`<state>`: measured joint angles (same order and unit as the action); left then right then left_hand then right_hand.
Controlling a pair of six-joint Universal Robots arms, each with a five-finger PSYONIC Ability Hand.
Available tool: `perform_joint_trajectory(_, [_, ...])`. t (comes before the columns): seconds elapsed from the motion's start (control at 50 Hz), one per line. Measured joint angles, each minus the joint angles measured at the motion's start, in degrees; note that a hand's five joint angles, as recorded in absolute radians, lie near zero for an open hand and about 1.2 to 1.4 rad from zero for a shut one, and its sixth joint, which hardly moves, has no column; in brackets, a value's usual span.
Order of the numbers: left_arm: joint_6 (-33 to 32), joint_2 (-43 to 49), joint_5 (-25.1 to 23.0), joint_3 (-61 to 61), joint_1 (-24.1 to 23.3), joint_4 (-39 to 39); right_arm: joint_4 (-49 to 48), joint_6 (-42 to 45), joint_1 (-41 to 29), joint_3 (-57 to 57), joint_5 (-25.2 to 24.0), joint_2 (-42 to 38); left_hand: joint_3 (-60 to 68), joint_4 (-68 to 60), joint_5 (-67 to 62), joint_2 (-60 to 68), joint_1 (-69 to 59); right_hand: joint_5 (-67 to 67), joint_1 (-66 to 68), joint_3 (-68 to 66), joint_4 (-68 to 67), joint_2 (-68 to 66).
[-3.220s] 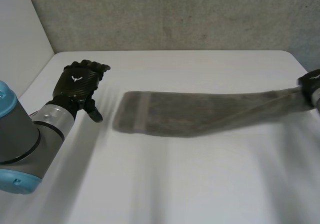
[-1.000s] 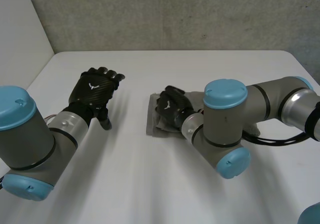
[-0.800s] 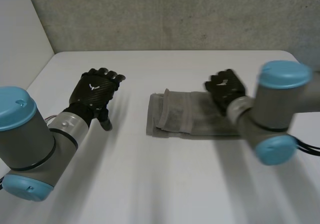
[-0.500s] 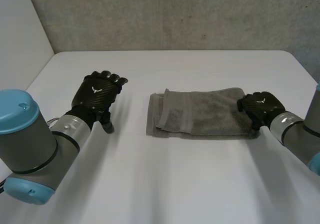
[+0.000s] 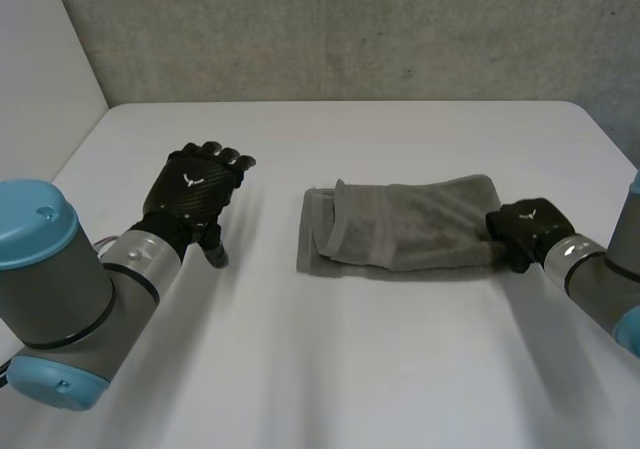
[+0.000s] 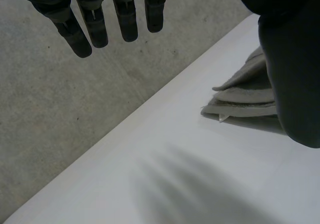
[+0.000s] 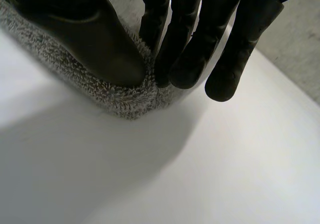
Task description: Fold the towel.
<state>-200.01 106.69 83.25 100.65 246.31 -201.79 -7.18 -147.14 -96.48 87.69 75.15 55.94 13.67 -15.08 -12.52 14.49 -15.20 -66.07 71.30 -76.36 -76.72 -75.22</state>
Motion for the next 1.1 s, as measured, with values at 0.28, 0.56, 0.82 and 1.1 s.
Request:
perform_joint_trajectory(0.28, [0.5, -0.2, 0.5, -4.1, -0.5, 0.3, 1.8, -0.4, -14.9, -14.3, -0.8, 1.3, 0.0, 0.0, 0.1, 0.0, 0.0, 0.0, 1.7, 0.0, 0.0, -0.2])
perform_joint_trajectory(0.56, [5.5, 0.3, 3.3, -10.7, -1.7, 0.7, 6.4, 3.2, -33.3, -30.1, -6.1, -14.6, 0.0, 0.0, 0.2, 0.0, 0.0, 23.6, -20.1, 23.0, 23.3, 22.8])
perform_joint_trajectory(0.82, [7.2, 4.3, 4.2, -16.6, -4.8, 1.4, 6.3, -2.1, -30.2, -23.4, 6.5, -5.2, 0.0, 0.0, 0.2, 0.0, 0.0, 62.1, -57.3, 61.7, 61.4, 60.0])
perform_joint_trajectory(1.1, [15.0, 20.0, 5.3, -33.2, -9.7, 13.4, 7.0, -18.8, -20.5, -18.3, 3.8, 1.4, 0.0, 0.0, -0.1, 0.0, 0.0, 62.4, -57.8, 62.4, 61.4, 60.0])
